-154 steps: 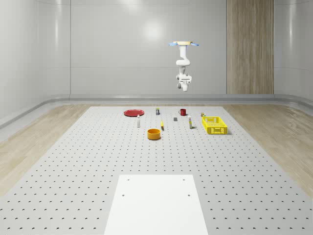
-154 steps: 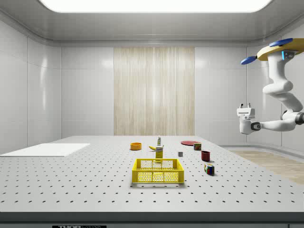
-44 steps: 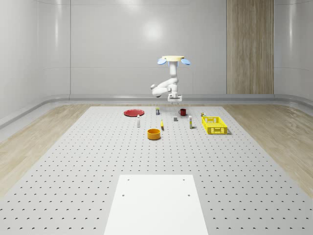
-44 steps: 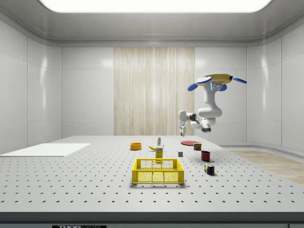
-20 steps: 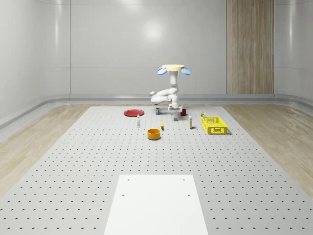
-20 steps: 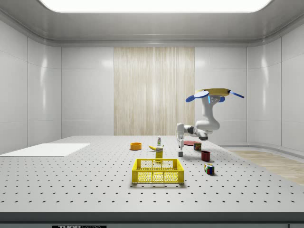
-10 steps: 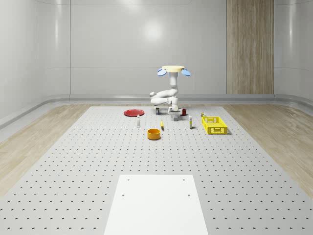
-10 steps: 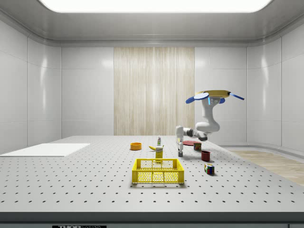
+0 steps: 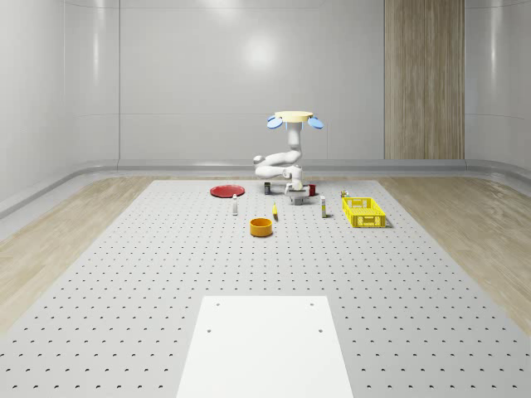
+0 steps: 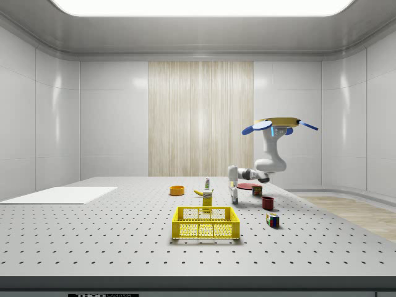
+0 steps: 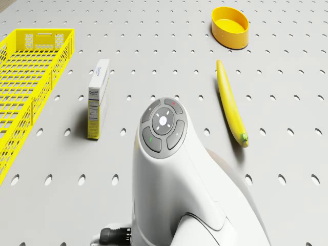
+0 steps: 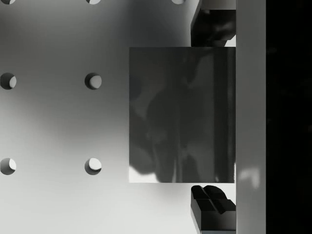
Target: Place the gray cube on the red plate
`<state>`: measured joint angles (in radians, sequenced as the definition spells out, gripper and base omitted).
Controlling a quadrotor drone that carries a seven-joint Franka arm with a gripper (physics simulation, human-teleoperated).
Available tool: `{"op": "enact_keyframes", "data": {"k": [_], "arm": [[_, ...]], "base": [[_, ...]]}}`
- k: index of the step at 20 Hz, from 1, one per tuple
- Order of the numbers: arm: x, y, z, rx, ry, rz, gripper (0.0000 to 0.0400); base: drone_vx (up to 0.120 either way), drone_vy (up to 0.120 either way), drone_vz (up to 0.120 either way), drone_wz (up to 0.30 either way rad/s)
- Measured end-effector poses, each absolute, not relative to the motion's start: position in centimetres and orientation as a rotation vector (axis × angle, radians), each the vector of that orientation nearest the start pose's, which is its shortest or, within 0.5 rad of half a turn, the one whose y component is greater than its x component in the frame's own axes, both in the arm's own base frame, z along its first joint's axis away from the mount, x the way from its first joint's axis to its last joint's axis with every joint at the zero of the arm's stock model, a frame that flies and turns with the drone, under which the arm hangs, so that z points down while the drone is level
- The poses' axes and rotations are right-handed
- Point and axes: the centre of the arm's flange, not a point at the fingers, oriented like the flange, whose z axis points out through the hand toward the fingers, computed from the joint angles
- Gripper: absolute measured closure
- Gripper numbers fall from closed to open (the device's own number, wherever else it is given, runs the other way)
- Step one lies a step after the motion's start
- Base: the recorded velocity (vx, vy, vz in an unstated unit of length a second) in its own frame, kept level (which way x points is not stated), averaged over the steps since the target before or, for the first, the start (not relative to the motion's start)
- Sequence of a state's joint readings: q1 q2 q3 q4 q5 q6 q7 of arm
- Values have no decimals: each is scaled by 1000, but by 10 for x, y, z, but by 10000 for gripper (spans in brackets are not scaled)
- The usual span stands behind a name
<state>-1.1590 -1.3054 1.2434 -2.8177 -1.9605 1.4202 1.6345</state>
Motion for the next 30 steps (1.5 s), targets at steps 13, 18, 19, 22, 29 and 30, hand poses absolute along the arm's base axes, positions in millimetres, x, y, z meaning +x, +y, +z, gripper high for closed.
{"op": "enact_keyframes", "data": {"k": [13, 18, 19, 22, 29, 30], "arm": [[315, 0, 528, 1, -2, 785, 85], [315, 0, 528, 1, -2, 785, 131], [315, 0, 529, 1, -2, 785, 135], [315, 0, 525, 1, -2, 785, 143], [315, 0, 503, 1, -2, 785, 149], [315, 0, 501, 1, -2, 785, 149]], "base": [[0, 0, 0, 0], [0, 0, 0, 0], [0, 0, 0, 0], [0, 0, 0, 0], [0, -17, 74, 0], [-120, -80, 120, 0]]}}
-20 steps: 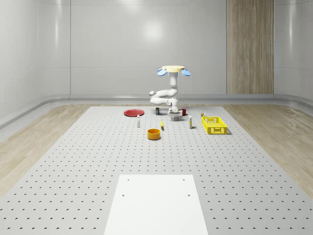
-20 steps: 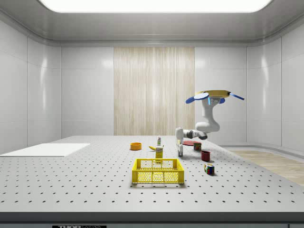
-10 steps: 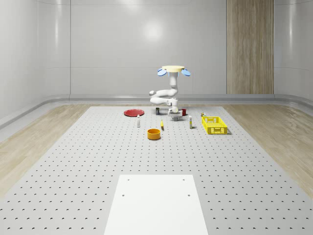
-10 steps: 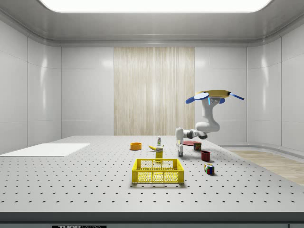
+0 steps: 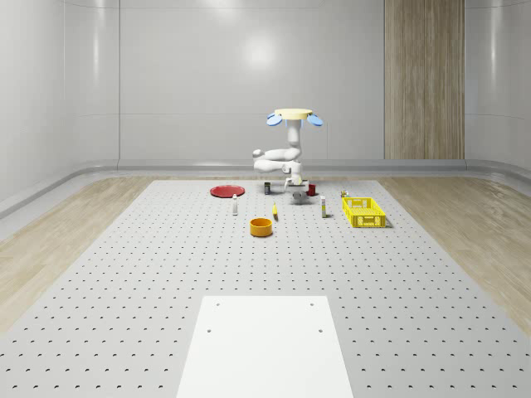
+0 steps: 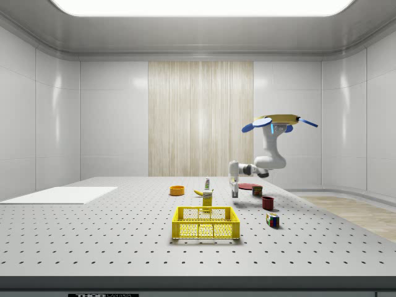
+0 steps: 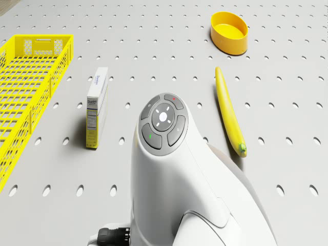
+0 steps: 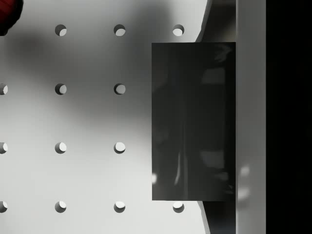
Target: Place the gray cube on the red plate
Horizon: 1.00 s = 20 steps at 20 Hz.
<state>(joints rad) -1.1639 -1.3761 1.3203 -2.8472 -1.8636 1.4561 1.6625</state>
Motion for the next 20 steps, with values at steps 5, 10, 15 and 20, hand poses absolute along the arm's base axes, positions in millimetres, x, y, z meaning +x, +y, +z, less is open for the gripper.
{"op": "enact_keyframes", "data": {"k": [5, 10, 15, 20], "arm": [[315, 0, 495, 1, -2, 785, 150], [315, 0, 494, 1, -2, 785, 150], [315, 0, 493, 1, -2, 785, 150], [315, 0, 493, 1, -2, 785, 150]], "base": [[-120, -120, 120, 0], [-120, -120, 120, 0], [-120, -120, 120, 0], [-120, -120, 16, 0]]}}
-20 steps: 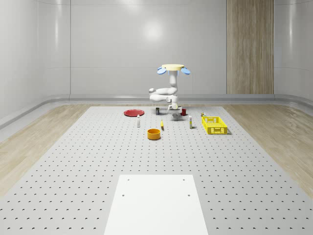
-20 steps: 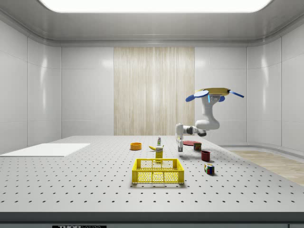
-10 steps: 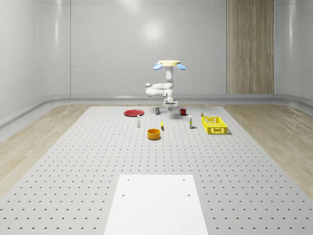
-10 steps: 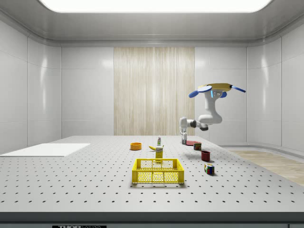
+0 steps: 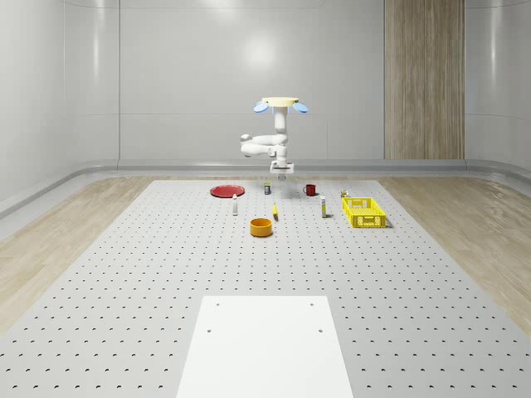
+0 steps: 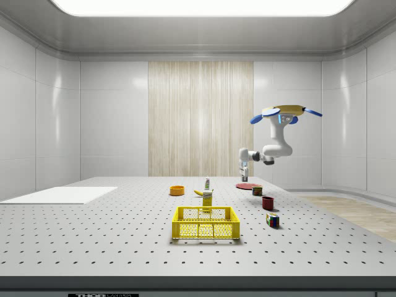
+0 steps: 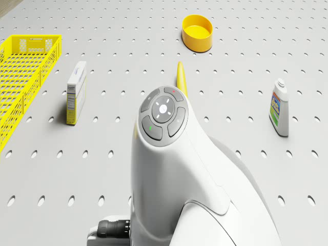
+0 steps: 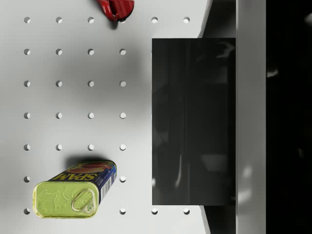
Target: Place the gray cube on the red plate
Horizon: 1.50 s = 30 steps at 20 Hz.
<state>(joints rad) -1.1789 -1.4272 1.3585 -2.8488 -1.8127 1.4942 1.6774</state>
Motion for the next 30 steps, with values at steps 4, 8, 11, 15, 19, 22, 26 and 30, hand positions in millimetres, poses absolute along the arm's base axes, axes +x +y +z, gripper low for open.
{"op": "enact_keyframes", "data": {"k": [4, 8, 11, 15, 19, 22, 26, 30], "arm": [[315, 0, 493, 1, -2, 785, 150], [315, 0, 493, 1, -2, 785, 150], [315, 0, 493, 1, -2, 785, 150], [315, 0, 493, 1, -2, 785, 150], [315, 0, 493, 1, -2, 785, 150], [315, 0, 493, 1, -2, 785, 150], [315, 0, 493, 1, -2, 785, 150], [315, 0, 493, 1, -2, 785, 150]], "base": [[-120, -120, 0, 0], [-60, -120, 0, 0], [-107, -120, 0, 0], [-30, -120, 0, 0], [-70, -120, 0, 0], [-120, -120, 0, 0], [-10, -120, 0, 0], [-120, -120, 0, 0]]}}
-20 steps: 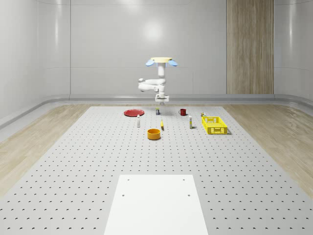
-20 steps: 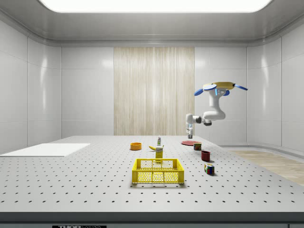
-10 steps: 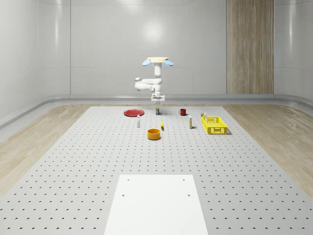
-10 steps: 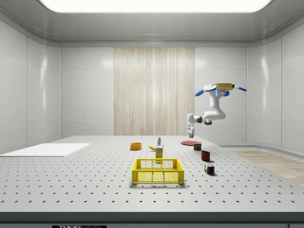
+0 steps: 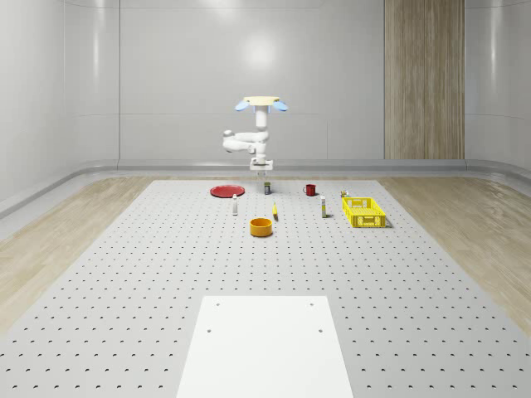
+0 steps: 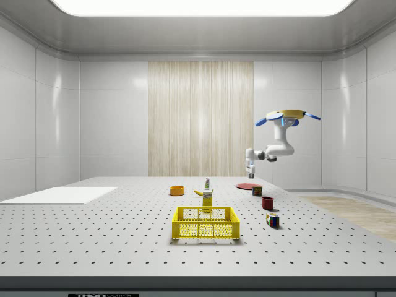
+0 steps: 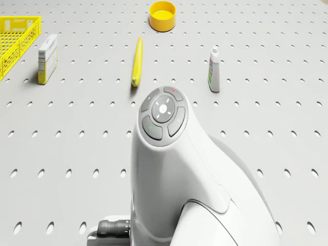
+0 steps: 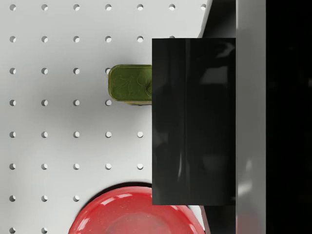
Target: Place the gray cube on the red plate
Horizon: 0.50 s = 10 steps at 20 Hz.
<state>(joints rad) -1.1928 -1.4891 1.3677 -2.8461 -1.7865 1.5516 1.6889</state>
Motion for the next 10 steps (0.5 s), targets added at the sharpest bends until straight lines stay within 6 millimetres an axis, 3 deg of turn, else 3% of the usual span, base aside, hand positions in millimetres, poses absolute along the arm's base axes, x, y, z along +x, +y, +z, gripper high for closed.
{"op": "enact_keyframes", "data": {"k": [8, 10], "arm": [[315, 0, 493, 1, -2, 785, 150], [315, 0, 493, 1, -2, 785, 150]], "base": [[-120, -120, 0, 0], [0, -120, 0, 0]]}}
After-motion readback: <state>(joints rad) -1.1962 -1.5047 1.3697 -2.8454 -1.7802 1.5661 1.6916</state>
